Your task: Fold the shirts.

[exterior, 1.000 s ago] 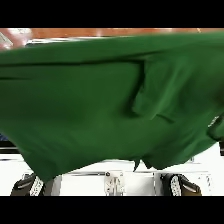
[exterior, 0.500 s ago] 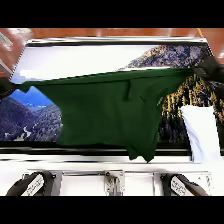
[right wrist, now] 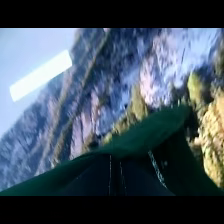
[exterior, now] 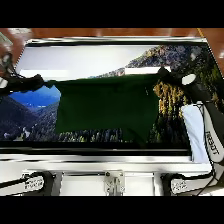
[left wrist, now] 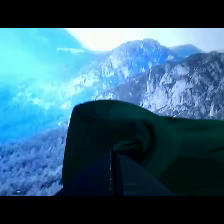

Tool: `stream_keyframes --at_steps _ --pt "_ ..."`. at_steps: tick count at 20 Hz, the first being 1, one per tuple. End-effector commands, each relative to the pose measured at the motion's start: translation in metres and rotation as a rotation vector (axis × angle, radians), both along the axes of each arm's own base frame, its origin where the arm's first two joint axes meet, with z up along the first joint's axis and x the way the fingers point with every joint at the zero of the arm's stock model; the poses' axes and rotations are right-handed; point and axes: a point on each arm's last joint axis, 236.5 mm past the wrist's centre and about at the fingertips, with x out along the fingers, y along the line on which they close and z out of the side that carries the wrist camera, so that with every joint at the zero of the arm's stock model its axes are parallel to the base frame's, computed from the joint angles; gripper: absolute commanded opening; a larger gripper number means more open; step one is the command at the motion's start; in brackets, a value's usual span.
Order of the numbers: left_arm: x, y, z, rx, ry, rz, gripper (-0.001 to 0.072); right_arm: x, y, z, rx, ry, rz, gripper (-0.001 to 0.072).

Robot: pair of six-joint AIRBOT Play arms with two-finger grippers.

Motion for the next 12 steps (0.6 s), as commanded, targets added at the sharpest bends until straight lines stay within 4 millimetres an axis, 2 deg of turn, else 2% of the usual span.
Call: stream_keyframes --at_steps 1,2,3,4,5,7,9,10,12 --pt "-0.007 -0.037 -0.053 -0.071 0.152 -0.052 0.0062 -0.016 0.029 -0.040 0.042 0.125 0.074 0.0081" --pt "-0.012 -0.040 -0.059 -0.098 0.191 -0.038 0.0248 -0.018 0.029 -0.036 0.059 0.131 0.068 0.0225" --pt "-0.019 -0.039 -0.060 -0.113 0.221 -0.035 0.0457 -0.024 0.029 -0.028 0.090 0.151 0.076 0.0559" --pt "-0.030 -0.030 -0.058 -0.104 0.264 -0.047 0.0591 -0.033 0.025 -0.017 0.080 0.170 0.110 0.0691" --pt "-0.044 -0.013 -0.057 -0.075 0.323 -0.055 0.0596 -0.045 0.011 -0.009 0.044 0.197 0.139 0.0690" --pt "-0.086 0.027 -0.057 -0.051 0.483 -0.063 0.0595 -0.082 -0.034 0.001 -0.047 0.302 0.169 0.0690" --pt "-0.132 0.053 -0.064 -0.117 0.622 -0.062 0.0595 -0.141 -0.077 -0.005 -0.043 0.502 0.183 0.0690" --pt "-0.152 0.061 -0.074 -0.166 0.679 -0.036 0.0595 -0.171 -0.089 -0.011 -0.001 0.602 0.197 0.0690" --pt "-0.180 0.056 -0.098 -0.285 0.734 -0.008 0.0595 -0.216 -0.100 -0.023 0.088 0.738 0.215 0.0690"
